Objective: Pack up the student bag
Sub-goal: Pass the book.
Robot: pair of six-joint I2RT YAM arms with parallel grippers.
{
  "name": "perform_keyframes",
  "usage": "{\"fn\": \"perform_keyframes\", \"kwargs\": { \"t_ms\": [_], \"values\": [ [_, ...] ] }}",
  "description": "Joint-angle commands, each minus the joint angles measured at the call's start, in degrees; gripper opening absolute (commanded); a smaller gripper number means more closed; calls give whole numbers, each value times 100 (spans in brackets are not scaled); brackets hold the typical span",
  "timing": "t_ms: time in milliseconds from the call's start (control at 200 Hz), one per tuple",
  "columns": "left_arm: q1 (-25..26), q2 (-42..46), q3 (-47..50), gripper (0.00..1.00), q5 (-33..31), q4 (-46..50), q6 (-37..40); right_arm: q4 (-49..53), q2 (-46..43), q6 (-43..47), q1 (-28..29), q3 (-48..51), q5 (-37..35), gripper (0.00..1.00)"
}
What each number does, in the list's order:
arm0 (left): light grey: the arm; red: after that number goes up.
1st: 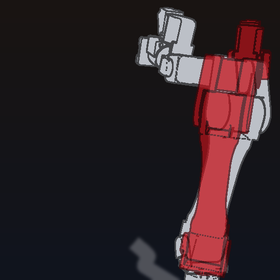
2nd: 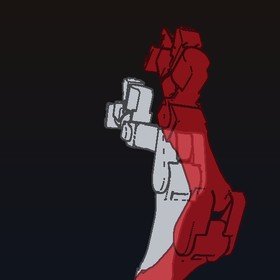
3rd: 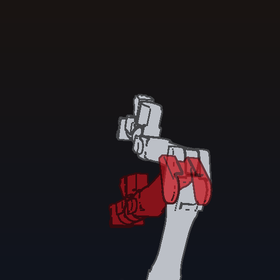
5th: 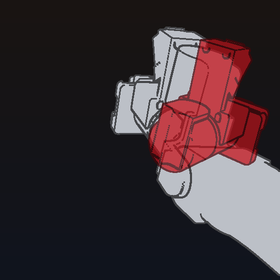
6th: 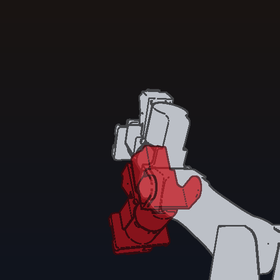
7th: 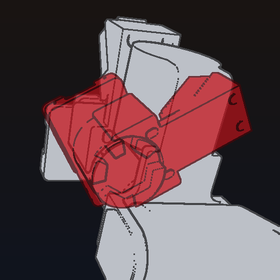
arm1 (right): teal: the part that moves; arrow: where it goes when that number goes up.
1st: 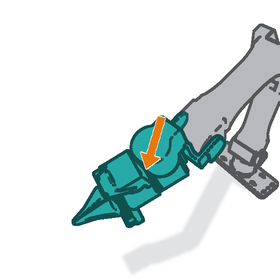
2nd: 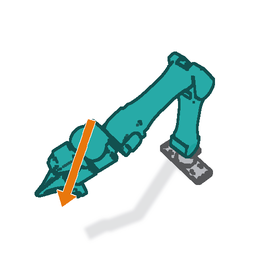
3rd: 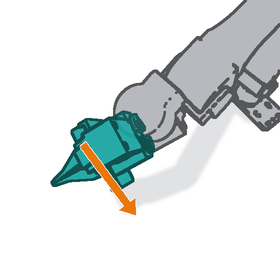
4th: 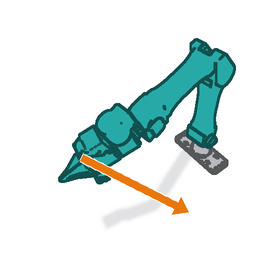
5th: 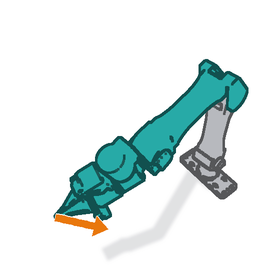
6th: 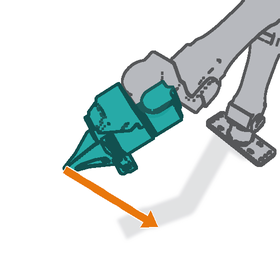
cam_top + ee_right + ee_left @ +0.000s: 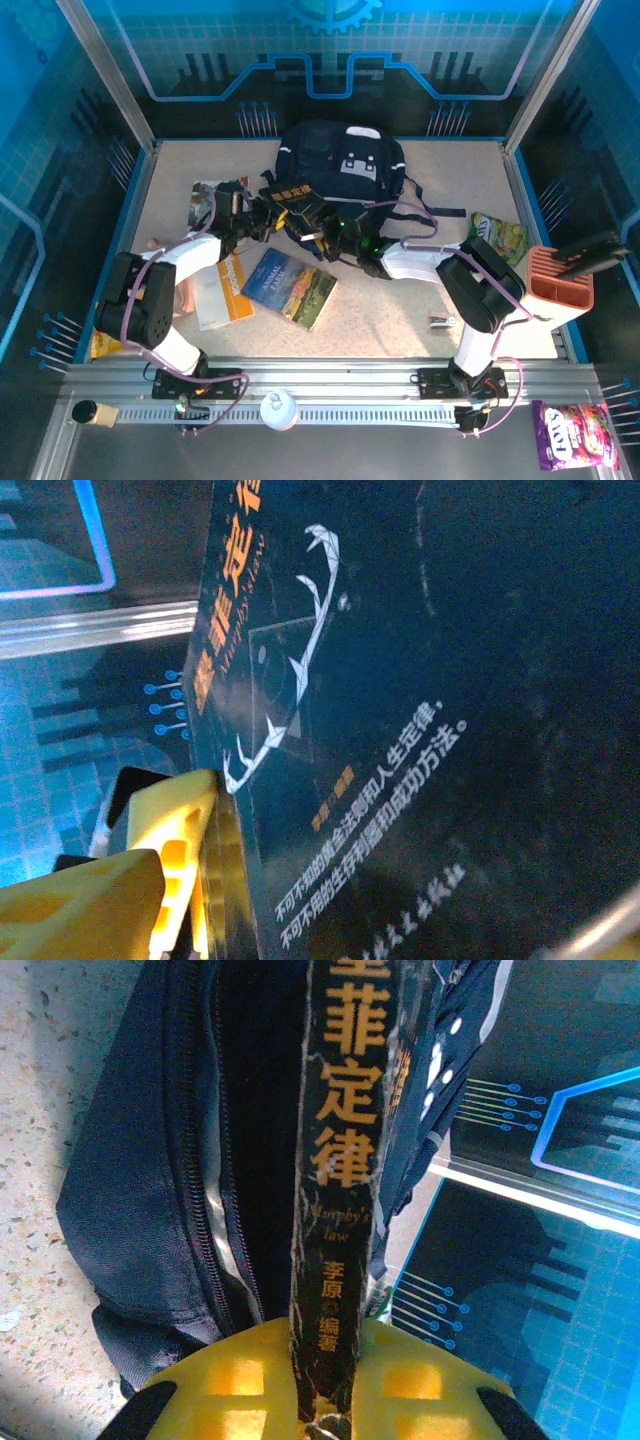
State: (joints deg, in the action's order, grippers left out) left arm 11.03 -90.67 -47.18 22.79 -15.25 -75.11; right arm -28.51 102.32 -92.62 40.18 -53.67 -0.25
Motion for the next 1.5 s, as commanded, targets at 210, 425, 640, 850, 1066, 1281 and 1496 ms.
{"fn": "perform_keyframes", "kwargs": {
  "t_ms": [210,425,640,850,1066,1281,1496],
  "values": [
    [-107,326,237,0,198,-379,-334,-806,85,84,-129,163,-129,63],
    [-136,368,247,2,252,-283,-110,-1017,50,440,-343,174,60,28],
    [-134,420,-82,28,271,349,781,-784,-206,996,-581,159,198,2],
    [-136,568,-618,63,-108,1432,2199,-15,-1025,2449,-920,88,205,0],
    [-77,131,-1380,74,-128,2028,3312,776,-1861,3432,-1516,127,281,0],
    [307,-795,-2201,75,-15,2298,3646,1606,-2482,4027,-2089,181,149,0],
    [941,-1427,-2535,74,-349,2529,3856,2006,-2801,4262,-2478,268,148,0]
  ]
}}
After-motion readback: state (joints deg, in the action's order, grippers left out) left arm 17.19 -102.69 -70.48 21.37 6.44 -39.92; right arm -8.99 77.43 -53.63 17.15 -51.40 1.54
